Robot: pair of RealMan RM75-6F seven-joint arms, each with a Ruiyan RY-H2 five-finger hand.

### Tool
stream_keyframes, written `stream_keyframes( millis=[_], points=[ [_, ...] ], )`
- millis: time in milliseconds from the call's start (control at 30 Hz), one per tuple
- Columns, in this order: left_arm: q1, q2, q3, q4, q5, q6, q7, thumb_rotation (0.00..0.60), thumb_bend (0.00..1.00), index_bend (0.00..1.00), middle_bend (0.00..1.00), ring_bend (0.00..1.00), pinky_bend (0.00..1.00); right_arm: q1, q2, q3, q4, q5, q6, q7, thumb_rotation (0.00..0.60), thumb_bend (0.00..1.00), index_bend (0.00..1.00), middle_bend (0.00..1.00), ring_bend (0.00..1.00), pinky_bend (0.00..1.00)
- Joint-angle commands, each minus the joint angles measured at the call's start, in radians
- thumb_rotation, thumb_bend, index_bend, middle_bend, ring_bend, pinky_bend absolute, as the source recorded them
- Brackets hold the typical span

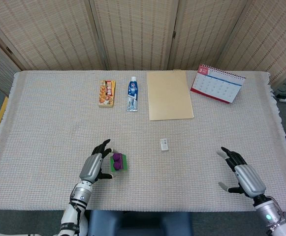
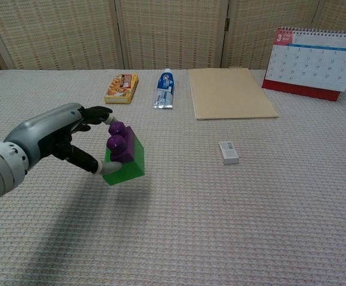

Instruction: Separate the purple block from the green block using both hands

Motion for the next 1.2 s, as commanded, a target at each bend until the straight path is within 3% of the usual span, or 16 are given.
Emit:
stream_keyframes(
  millis=[33, 100, 300, 533, 833, 1200],
  points=[
    [0.011, 0.012, 0.007, -0.03, 0.011, 0.007, -0.014, 0.6, 0.39, 0.55, 0.07, 0.0, 0.0, 0.175, -0.155, -0.025, 0.159, -0.098, -0.159, 0.543, 0.6, 0.31, 0.0, 0.0, 0.0, 0.0],
    [0.013, 0.01, 0.013, -0.045, 0.015, 0.008, -0.018, 0.6, 0.39, 0.55, 0.07, 0.0, 0.0, 0.213, -0.207, -0.023, 0.198, -0.108, -0.168, 0.686, 0.6, 0.31, 0.0, 0.0, 0.0, 0.0],
    [0.003, -0.017, 0.014, -0.045, 0.046, 0.03, 0.015, 0.6, 0.4, 0.55, 0.07, 0.0, 0.0, 0.282, -0.336, -0.014, 0.273, -0.088, -0.19, 0.953, 0.6, 0.31, 0.0, 0.0, 0.0, 0.0],
    [-0.018, -0.061, -0.001, -0.036, 0.053, 0.051, 0.057, 0.6, 0.4, 0.55, 0.07, 0.0, 0.0, 0.385, -0.441, 0.01, 0.35, -0.076, -0.243, 1.142, 0.6, 0.31, 0.0, 0.0, 0.0, 0.0],
    [-0.043, -0.088, -0.053, -0.052, -0.009, 0.051, 0.088, 0.6, 0.4, 0.55, 0.07, 0.0, 0.0, 0.453, -0.549, 0.043, 0.395, -0.047, -0.239, 1.183, 0.6, 0.31, 0.0, 0.0, 0.0, 0.0],
    [-0.068, -0.09, -0.094, -0.072, -0.093, 0.038, 0.097, 0.6, 0.4, 0.55, 0.07, 0.0, 0.0, 0.493, -0.595, 0.058, 0.414, -0.005, -0.251, 1.143, 0.6, 0.31, 0.0, 0.0, 0.0, 0.0]
  ],
)
